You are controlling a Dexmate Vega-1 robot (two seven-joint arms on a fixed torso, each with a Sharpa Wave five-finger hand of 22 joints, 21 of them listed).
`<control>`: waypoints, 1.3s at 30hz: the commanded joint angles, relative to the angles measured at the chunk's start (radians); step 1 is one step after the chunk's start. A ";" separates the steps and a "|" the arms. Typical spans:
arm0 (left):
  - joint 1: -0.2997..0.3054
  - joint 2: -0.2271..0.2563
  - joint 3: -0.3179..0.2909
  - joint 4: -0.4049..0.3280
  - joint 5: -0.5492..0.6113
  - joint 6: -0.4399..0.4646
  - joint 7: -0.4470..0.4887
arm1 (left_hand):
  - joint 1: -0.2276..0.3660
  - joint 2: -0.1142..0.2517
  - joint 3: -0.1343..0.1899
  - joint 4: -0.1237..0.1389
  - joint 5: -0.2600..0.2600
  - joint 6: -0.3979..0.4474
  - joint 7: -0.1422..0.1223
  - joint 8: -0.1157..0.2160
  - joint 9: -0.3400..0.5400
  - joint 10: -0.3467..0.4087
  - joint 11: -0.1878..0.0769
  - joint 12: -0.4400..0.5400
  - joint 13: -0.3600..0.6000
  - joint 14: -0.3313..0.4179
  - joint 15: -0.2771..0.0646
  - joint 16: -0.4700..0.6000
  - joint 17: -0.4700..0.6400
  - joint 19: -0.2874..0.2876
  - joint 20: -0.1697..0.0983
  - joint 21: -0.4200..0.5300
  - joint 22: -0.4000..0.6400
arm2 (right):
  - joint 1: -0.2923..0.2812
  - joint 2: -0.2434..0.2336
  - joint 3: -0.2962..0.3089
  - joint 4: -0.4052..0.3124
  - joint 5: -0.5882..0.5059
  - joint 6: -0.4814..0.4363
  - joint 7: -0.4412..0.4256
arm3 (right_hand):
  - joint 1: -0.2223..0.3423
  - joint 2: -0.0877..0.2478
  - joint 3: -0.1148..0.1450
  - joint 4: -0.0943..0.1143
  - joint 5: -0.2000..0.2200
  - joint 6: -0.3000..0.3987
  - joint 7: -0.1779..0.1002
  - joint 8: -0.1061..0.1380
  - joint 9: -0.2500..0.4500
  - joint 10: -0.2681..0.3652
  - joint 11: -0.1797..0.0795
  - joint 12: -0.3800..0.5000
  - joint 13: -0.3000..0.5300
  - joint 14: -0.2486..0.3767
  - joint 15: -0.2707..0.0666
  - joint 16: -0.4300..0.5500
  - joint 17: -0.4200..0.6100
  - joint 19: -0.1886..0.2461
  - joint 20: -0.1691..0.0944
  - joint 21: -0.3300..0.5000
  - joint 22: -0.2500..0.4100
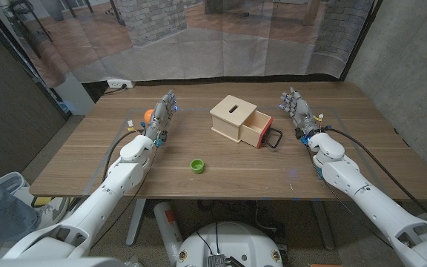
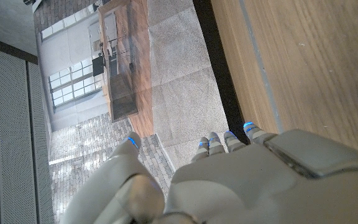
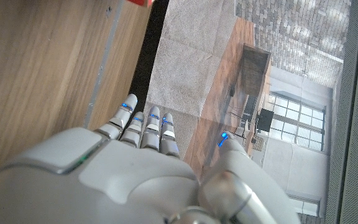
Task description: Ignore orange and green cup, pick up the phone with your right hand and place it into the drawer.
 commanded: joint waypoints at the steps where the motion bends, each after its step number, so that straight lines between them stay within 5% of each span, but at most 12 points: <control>1: 0.013 -0.039 -0.061 -0.015 0.051 0.031 -0.031 | 0.010 0.005 0.000 -0.001 0.008 -0.004 -0.004 0.004 0.003 -0.006 -0.002 0.007 0.003 -0.004 -0.002 0.005 0.003 -0.042 -0.063 0.000 0.005 | -0.024 -0.007 0.009 -0.036 -0.015 0.030 -0.022 | 0.013 0.000 0.004 -0.003 0.005 0.009 -0.006 0.004 0.003 0.007 -0.001 0.004 0.002 0.010 0.000 0.005 0.003 0.006 -0.046 -0.004 0.003; 39: 0.019 -0.069 -0.094 -0.027 0.094 0.065 -0.055 | 0.012 0.011 -0.010 -0.003 0.017 0.004 -0.003 0.005 0.003 0.003 -0.008 0.008 0.003 0.002 -0.003 0.005 0.003 -0.038 -0.059 -0.011 0.005 | -0.138 -0.069 0.045 -0.160 -0.049 0.080 -0.071 | 0.035 0.009 0.007 -0.023 -0.001 0.018 -0.021 0.006 0.002 0.020 -0.012 0.005 0.002 0.025 -0.009 0.007 0.004 0.028 -0.047 -0.032 0.004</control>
